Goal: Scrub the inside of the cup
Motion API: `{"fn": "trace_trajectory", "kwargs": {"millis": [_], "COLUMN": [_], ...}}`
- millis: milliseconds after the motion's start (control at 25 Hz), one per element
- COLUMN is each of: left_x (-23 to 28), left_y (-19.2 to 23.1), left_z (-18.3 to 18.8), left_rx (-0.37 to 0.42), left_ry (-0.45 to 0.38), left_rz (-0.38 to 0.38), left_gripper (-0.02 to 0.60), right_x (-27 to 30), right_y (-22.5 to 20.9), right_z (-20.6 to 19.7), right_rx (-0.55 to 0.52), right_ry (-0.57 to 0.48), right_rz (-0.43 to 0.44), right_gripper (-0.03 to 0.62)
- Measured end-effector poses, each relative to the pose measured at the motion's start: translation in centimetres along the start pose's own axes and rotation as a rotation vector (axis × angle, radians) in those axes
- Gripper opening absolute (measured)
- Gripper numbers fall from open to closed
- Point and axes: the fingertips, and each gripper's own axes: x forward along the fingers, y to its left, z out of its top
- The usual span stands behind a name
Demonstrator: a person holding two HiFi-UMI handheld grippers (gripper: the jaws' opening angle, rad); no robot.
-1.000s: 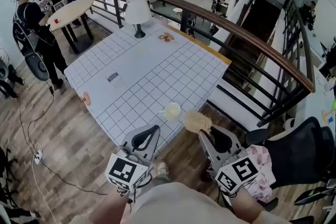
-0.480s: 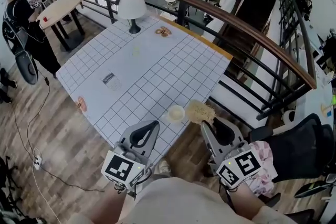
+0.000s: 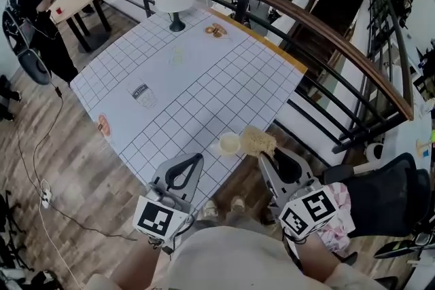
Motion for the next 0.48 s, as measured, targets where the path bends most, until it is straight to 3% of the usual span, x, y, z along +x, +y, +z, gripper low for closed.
{"fn": "trace_trajectory", "kwargs": {"millis": [200,360,480], "left_x": [1.1,1.7,2.5], "left_y": [-0.7,0.4,0.6], "left_z": [-0.8,-1.8,-2.9], "left_rx": [-0.001,-0.028,-0.031], "left_ry": [0.028,0.042,0.039], "left_rz": [-0.006,0.059,0.028], "left_gripper": [0.014,0.014,0.015], "right_x": [1.0,1.4,1.6], "right_y": [-0.8,-1.2,-1.7], "right_z": [-0.6,-0.9,-1.6], "right_rx": [-0.011,-0.024,-0.047], "right_ry": [0.029,0.046,0.066], "right_rz": [0.057,0.097,0.104], "right_gripper": [0.098,0.098,0.098]}}
